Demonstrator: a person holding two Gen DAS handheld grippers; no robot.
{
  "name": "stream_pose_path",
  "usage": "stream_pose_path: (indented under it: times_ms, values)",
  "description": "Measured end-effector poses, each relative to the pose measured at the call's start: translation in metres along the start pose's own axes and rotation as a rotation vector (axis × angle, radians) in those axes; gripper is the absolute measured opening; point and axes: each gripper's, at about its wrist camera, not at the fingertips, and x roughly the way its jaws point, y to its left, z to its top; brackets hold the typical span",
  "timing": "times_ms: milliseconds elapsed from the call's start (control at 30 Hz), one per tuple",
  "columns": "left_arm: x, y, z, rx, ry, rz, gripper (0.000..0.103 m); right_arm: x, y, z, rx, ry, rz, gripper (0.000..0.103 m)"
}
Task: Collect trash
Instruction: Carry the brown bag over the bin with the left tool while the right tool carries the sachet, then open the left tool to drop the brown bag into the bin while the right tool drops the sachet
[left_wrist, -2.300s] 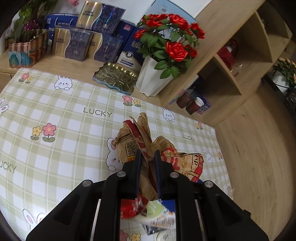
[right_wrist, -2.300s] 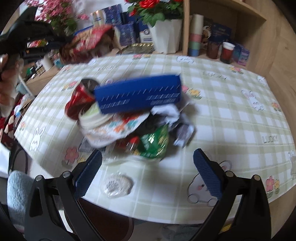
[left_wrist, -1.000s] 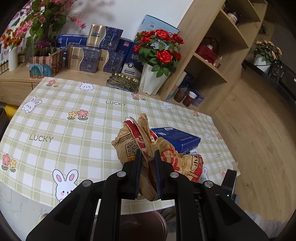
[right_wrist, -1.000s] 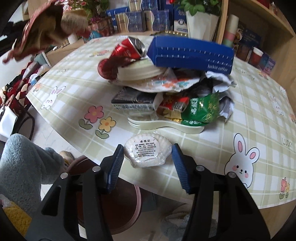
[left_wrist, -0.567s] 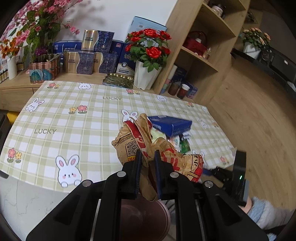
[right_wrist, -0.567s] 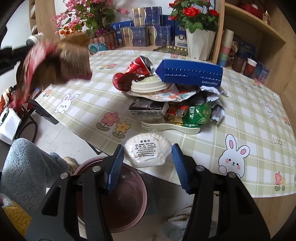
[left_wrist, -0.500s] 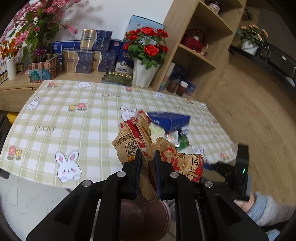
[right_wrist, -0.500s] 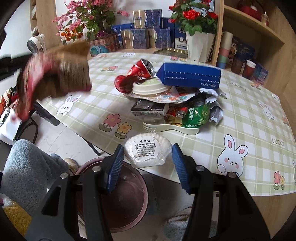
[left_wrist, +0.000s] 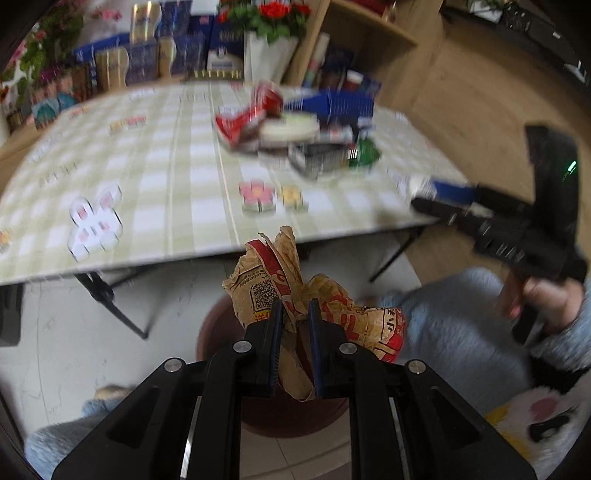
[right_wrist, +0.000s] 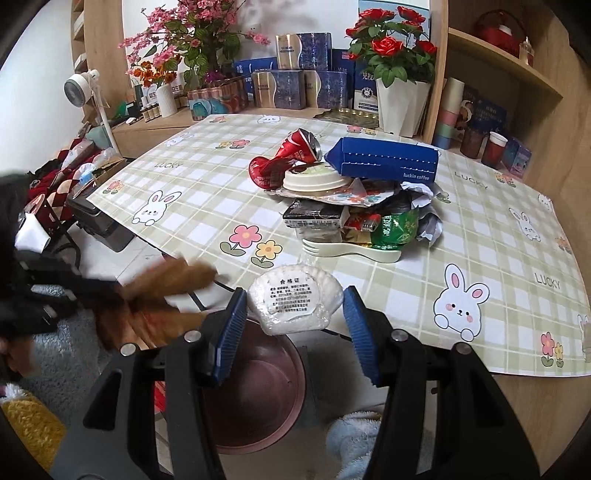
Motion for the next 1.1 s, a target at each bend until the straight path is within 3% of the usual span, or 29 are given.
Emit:
stream_pose_path:
  times_ms: [133, 433, 767, 967, 1000, 1033, 1100]
  values:
    - [0.032, 0.008, -0.01, -0.053, 0.085, -0.063, 0.014, 0.009, 0.004, -0.006, -0.019, 0.026, 0.007, 0.055]
    - [0.084, 0.012, -0.03, -0.084, 0.245, -0.086, 0.014, 0.03, -0.007, -0.028, 0.032, 0.085, 0.04, 0.055]
    - [0.114, 0.005, -0.03, -0.059, 0.334, -0.064, 0.014, 0.042, -0.021, -0.039, 0.082, 0.107, 0.063, 0.055]
    - [0.133, -0.002, -0.022, -0.044, 0.346, -0.1, 0.015, 0.045, -0.027, -0.046, 0.115, 0.119, 0.062, 0.055]
    - [0.134, -0.002, -0.02, -0.048, 0.333, -0.123, 0.025, 0.046, -0.027, -0.046, 0.116, 0.12, 0.06, 0.055]
    - [0.132, -0.003, -0.016, -0.061, 0.301, -0.146, 0.049, 0.046, -0.027, -0.046, 0.115, 0.121, 0.059, 0.055]
    - [0.125, -0.003, -0.009, -0.067, 0.239, -0.133, 0.07, 0.045, -0.027, -0.048, 0.112, 0.125, 0.057, 0.055]
